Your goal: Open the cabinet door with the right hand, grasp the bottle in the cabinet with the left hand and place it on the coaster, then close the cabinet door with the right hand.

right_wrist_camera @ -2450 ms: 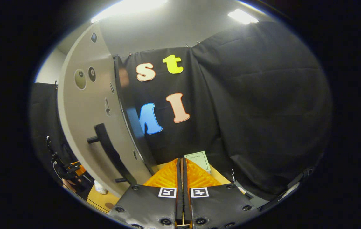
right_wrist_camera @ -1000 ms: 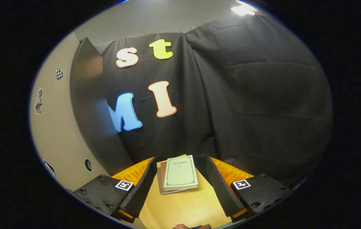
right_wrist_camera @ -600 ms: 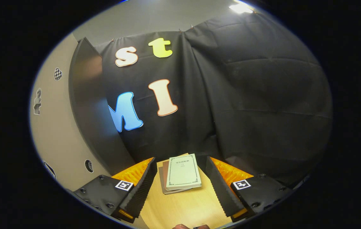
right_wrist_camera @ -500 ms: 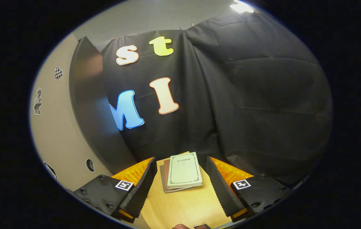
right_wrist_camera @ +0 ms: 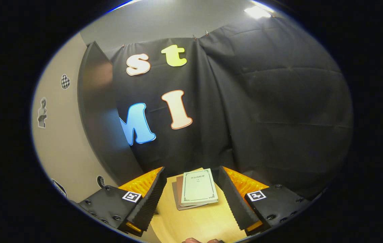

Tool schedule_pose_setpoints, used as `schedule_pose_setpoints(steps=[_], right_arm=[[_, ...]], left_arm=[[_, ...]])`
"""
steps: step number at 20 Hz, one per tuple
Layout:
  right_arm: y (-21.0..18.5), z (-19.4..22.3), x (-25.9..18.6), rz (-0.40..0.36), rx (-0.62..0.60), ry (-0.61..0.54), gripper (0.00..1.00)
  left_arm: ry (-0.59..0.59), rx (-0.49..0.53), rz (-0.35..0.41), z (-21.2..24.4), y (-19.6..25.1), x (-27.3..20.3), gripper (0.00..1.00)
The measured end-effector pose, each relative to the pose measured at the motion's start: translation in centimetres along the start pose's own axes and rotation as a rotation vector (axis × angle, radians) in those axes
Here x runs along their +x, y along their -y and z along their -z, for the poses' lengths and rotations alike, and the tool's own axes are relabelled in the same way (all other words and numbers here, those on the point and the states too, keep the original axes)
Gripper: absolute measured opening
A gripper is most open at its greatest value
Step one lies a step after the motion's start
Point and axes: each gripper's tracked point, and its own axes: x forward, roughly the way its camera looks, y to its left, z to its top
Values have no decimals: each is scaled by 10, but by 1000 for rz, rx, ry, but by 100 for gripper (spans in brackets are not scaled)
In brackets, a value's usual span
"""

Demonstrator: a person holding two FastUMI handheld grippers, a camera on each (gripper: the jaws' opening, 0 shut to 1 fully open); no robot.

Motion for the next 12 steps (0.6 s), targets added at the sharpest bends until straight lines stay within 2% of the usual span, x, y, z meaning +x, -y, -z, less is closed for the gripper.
schedule_pose_setpoints(steps=[3, 4, 5, 8, 10, 12], right_arm=[[-12, -1, -3, -26, 16, 17, 98], [-13, -1, -4, -30, 16, 21, 92], [-12, -1, -5, -27, 9, 27, 98], [-15, 0, -12, -19, -2, 37, 98], [-18, 1, -17, -17, -1, 40, 98], [-15, 3, -23, 4, 7, 45, 98]], left_arm=[[-18, 6, -30, 1, -19, -44, 70], [-29, 2, -42, 5, -25, -57, 69], [-41, -3, -57, 11, -33, -71, 70], [-37, 8, -113, 31, -61, -114, 72], [-25, 32, -161, 46, -83, -145, 69], [-36, 19, -183, 72, -94, -167, 70]])
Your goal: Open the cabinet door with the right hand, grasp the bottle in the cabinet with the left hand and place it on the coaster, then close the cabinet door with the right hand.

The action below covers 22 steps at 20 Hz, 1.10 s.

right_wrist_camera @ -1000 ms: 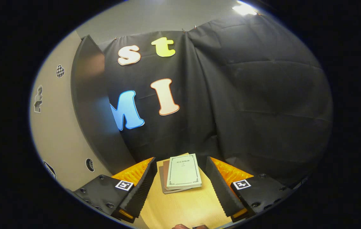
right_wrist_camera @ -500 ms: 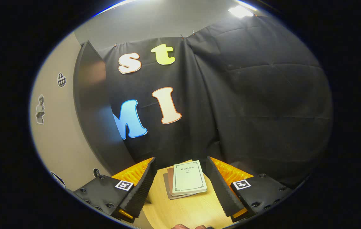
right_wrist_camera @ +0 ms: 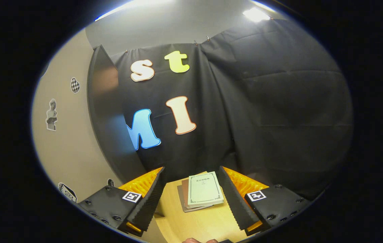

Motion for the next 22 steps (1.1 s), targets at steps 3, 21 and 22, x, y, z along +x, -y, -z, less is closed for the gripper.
schedule_pose_setpoints(steps=[3, 21, 22], right_arm=[[9, 8, -10, 38, 13, -6, 98], [28, 58, -72, 128, -86, -168, 98], [30, 56, -75, 135, -68, -166, 98]], left_arm=[[-13, -27, -29, 43, -17, -24, 71], [-210, -141, -191, 329, -12, -105, 71], [-214, -144, -191, 335, -9, -110, 70]])
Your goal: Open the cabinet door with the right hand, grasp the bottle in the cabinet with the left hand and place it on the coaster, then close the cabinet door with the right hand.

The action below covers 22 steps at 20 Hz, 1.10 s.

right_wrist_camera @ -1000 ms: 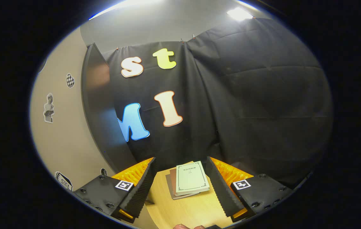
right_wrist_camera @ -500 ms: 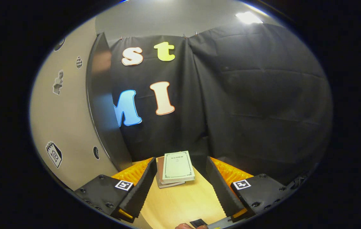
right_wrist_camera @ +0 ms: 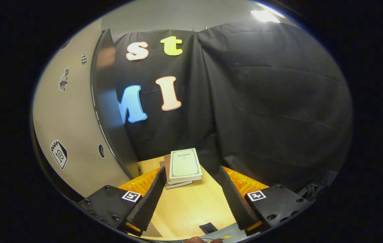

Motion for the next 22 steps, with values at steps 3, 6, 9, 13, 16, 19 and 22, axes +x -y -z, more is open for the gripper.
schedule_pose_setpoints(steps=[3, 6, 9, 13, 16, 19, 22], right_arm=[[-4, 11, -5, -20, 28, -33, 98], [-5, 20, -9, -29, 31, -48, 98], [-4, 34, -14, -29, 72, -56, 98], [6, 49, -18, -11, 109, -63, 98], [23, 58, -18, 17, 135, -70, 98], [35, 66, -13, 24, 154, -68, 98], [45, 74, 3, 16, 151, -65, 98]], left_arm=[[-38, 12, 17, 21, 5, -10, 71], [-62, 32, 41, 32, 10, -18, 72], [-90, 41, 51, 38, 11, -22, 73], [-128, 56, 57, 42, 9, -27, 76], [-136, 70, 66, 36, 8, -27, 76], [-129, 84, 51, 16, 8, -32, 84], [-101, 97, 30, -21, 14, -44, 82]])
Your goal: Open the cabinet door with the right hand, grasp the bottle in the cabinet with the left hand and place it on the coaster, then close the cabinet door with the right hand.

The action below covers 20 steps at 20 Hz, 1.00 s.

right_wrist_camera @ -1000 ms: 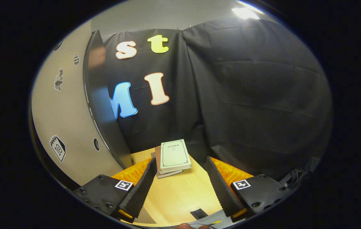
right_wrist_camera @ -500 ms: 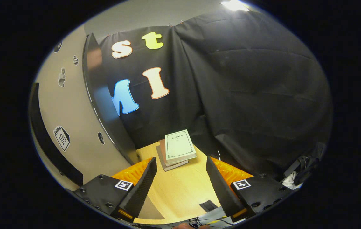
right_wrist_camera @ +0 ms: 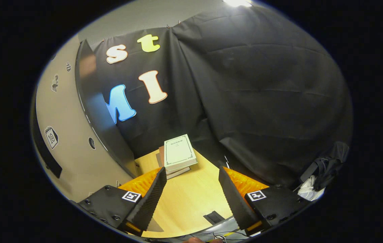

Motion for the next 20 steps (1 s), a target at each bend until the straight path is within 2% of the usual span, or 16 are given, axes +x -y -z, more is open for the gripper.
schedule_pose_setpoints(steps=[3, 7, 11, 12, 16, 20], right_arm=[[16, 9, 22, 7, 5, -19, 98], [24, 11, 28, -21, 26, -18, 98], [28, -4, 33, -44, -7, 28, 98], [27, -11, 33, -55, -12, 38, 98], [1, -39, 18, -150, -79, 96, 98], [-37, -67, -13, -300, -170, 148, 98]], left_arm=[[14, 40, -54, -40, 0, -20, 82], [65, 28, -135, -106, 4, -54, 84], [97, -46, -197, -156, 25, -85, 82], [104, -60, -204, -168, 34, -92, 85], [198, -84, -223, -224, 62, -110, 83], [230, -114, -230, -254, 87, -120, 82]])
